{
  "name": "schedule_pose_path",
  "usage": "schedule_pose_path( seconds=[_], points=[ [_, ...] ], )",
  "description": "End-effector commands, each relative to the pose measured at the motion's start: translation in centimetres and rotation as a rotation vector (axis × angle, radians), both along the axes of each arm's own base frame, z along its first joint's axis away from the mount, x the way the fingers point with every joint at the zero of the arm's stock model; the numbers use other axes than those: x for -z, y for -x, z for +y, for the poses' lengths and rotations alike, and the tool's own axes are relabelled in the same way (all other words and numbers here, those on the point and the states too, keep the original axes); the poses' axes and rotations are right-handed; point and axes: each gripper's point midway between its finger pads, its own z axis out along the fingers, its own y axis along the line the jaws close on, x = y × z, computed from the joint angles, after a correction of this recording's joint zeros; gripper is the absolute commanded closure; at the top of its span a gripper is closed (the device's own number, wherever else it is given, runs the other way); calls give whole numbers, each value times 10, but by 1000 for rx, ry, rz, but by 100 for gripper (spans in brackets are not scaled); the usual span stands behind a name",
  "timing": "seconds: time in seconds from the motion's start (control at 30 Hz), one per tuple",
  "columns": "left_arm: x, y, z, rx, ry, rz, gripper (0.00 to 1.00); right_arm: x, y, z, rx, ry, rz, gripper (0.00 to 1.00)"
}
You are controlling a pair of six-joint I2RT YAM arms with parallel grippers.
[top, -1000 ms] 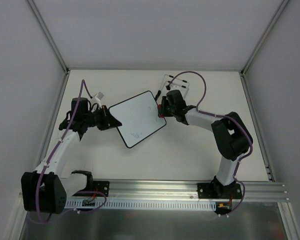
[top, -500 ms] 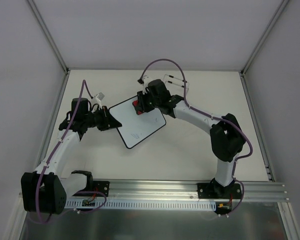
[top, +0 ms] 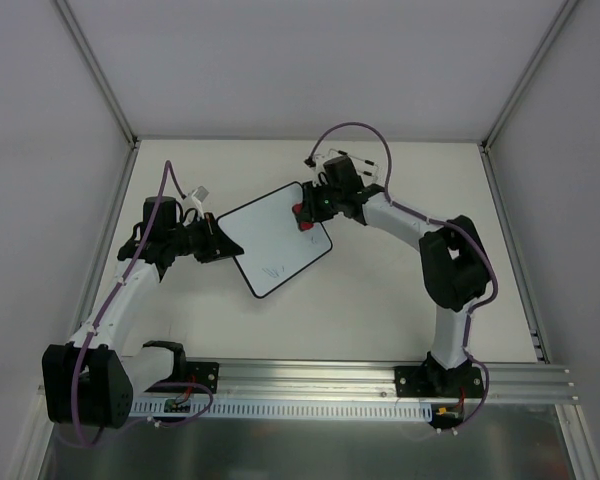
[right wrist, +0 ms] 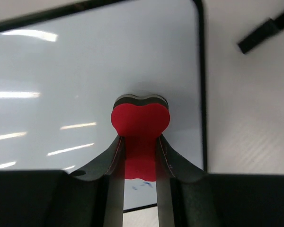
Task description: Erase the whiteboard
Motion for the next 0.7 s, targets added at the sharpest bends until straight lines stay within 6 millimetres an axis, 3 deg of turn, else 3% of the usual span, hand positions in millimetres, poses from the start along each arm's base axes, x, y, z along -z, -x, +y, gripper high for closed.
schedule_pose_path(
  seconds=[0.0, 0.07, 0.2, 0.27, 0.3, 0.37, 0.4, 0.67],
  points=[
    [-11, 7, -6, 104, -16, -90, 100, 69, 19, -40, 51, 128, 169, 100],
    [-11, 6, -6, 102, -18, -93, 100, 80, 23, -53, 66, 138, 185, 100],
    [-13, 4, -6, 92, -17, -87, 100, 89, 43, -58, 53, 103, 195, 100],
    [-13, 3, -6, 88, -14, -80, 100, 75, 45, -47, 58, 19, 146, 100],
    [-13, 3, -6, 88, -13, -79, 100, 83, 61, -45, 45, 18, 161, 100],
    [-12, 3, -8, 91, -4, -64, 100, 72, 68, -33, 23, -15, 109, 100],
    [-13, 2, -7, 90, -2, -65, 100, 74, 80, -25, -7, -13, 101, 100],
    [-14, 6, -10, 94, 20, -50, 100, 33, 96, 37, -124, -161, 8, 100]
  ],
)
